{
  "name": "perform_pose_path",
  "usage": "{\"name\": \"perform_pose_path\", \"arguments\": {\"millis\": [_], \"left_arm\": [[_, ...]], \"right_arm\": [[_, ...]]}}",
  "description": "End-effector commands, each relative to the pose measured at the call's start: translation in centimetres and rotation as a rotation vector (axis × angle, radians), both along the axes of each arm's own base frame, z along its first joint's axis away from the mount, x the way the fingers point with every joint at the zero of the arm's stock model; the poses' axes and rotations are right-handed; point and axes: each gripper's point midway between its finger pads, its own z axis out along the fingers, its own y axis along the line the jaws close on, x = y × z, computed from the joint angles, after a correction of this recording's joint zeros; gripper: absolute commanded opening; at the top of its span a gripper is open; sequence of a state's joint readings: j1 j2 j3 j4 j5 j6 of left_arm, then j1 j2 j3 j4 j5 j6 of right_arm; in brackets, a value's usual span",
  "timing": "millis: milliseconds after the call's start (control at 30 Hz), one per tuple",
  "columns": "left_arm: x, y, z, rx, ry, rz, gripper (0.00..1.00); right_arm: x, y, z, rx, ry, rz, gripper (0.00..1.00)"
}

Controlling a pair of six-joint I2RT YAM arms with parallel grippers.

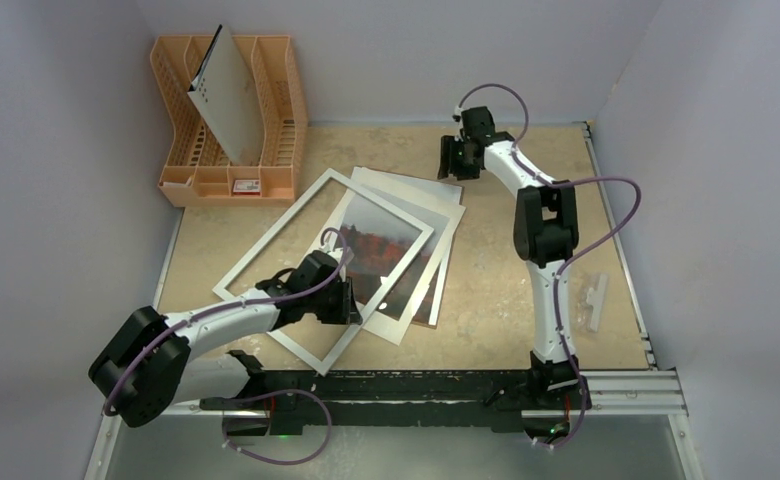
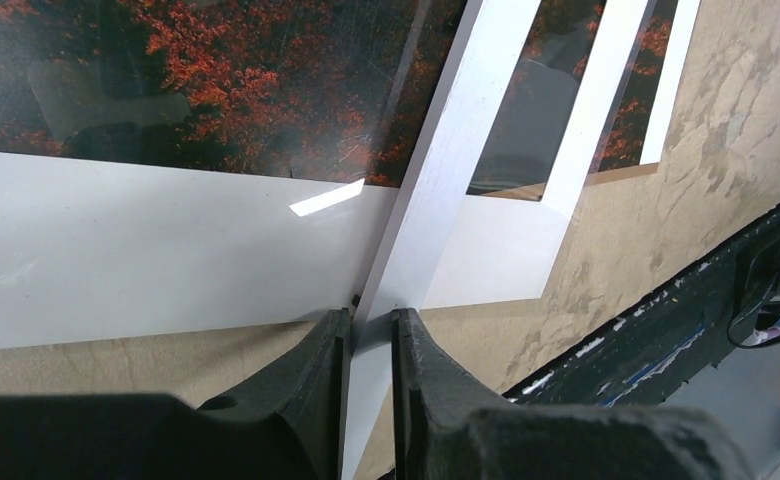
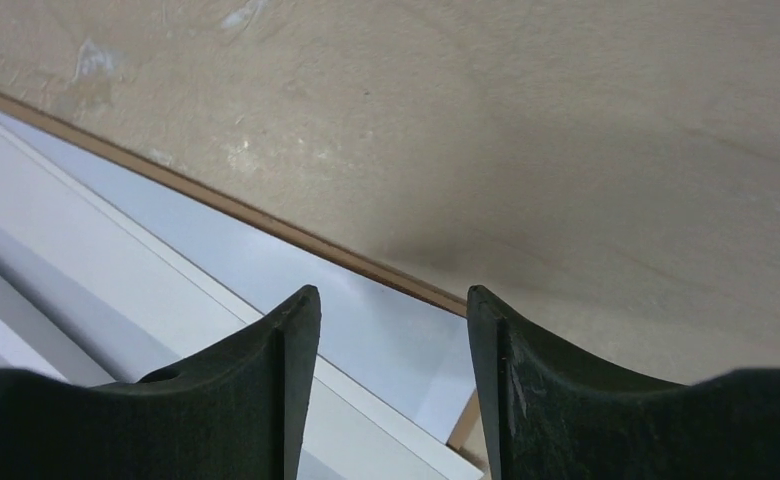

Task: Take the photo out of the frame
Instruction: Move the photo frame to the center of the board.

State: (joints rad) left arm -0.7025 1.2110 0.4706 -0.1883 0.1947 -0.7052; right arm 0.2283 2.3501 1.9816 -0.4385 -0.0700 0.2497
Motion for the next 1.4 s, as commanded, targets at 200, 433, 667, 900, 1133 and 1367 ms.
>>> {"name": "perform_pose_path", "arguments": {"millis": [200,433,667,900,1133,1367], "left_arm": [[0.6,0.4,0.2,0.042,-0.006,0.016,0.00],[0.5,0.7,0.1,0.053,-0.004,0.017,0.00],[0.4,0.7,-0.1,0.058,-0.003,0.003,0.00],[0.4,1.0,-0.5,0.072,-0.004,0.002,0.00],[0.6,0.7,-0.9,0.076,-0.001,-0.007,0.00],[1.0,0.5,-1.1,0.084,-0.005,-0.017,0.00]], "right_arm": [[-1.9,5.8,-2.9,0.141,0.115,0.319,0.52],[-4.8,5.9,-0.7,0.182,0.125,0.377,0.38],[-7.6,5.5,0.3,0.199,0.169,0.420,0.22],[-12.4,3.7,0.2,0.160,0.257,0.443,0.10],[-17.3,1.8,2.0,0.149,0.280,0.402,0.02],[-18.8,0.9,4.1,0.136,0.235,0.326,0.00]]}}
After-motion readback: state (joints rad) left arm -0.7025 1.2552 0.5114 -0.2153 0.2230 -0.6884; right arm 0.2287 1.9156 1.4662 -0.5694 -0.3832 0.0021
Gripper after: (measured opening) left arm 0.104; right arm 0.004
